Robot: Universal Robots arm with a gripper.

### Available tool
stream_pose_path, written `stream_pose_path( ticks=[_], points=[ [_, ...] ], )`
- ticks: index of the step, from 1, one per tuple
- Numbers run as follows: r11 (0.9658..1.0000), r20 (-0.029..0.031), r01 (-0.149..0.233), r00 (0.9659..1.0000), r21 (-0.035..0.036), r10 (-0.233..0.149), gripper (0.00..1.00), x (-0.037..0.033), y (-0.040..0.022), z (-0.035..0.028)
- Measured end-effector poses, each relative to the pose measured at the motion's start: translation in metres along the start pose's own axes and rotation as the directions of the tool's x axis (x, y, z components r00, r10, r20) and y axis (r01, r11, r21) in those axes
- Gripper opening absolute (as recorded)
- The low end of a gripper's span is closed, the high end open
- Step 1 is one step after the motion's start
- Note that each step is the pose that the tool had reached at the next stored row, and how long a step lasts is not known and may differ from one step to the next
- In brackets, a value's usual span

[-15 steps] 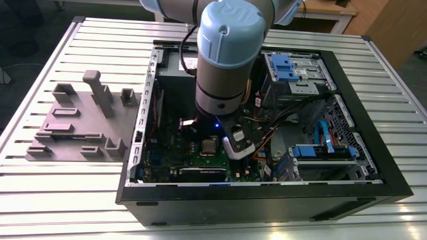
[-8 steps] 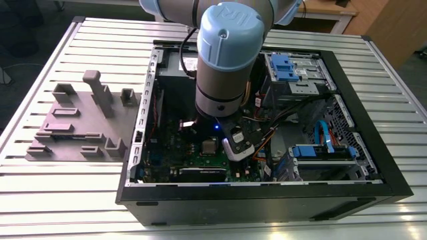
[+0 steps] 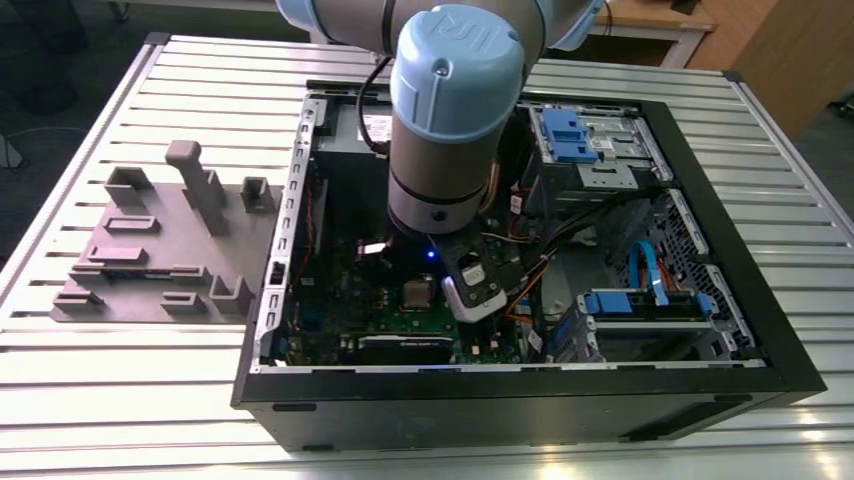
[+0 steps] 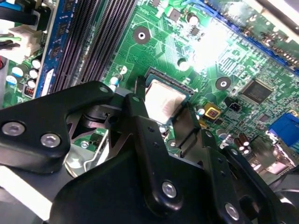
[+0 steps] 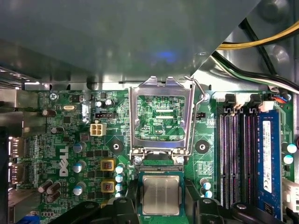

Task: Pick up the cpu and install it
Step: 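Place the cpu into insertion slot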

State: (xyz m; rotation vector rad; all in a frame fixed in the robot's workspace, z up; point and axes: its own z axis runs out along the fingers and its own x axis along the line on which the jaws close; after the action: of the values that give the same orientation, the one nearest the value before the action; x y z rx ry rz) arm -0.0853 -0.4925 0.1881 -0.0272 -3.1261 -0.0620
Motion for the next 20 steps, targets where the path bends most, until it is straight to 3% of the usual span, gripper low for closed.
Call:
stream_pose_path(
  ticks=[7,20],
  points=[
    [1.0,-0.0003,0.0,1.0,0.0005,0.0,0.47,0.0002,-0.0003,0.0035],
    [1.0,-0.0002,0.0,1.0,0.0001,0.0,0.47,0.0001,-0.0001,0.0037]
  ],
)
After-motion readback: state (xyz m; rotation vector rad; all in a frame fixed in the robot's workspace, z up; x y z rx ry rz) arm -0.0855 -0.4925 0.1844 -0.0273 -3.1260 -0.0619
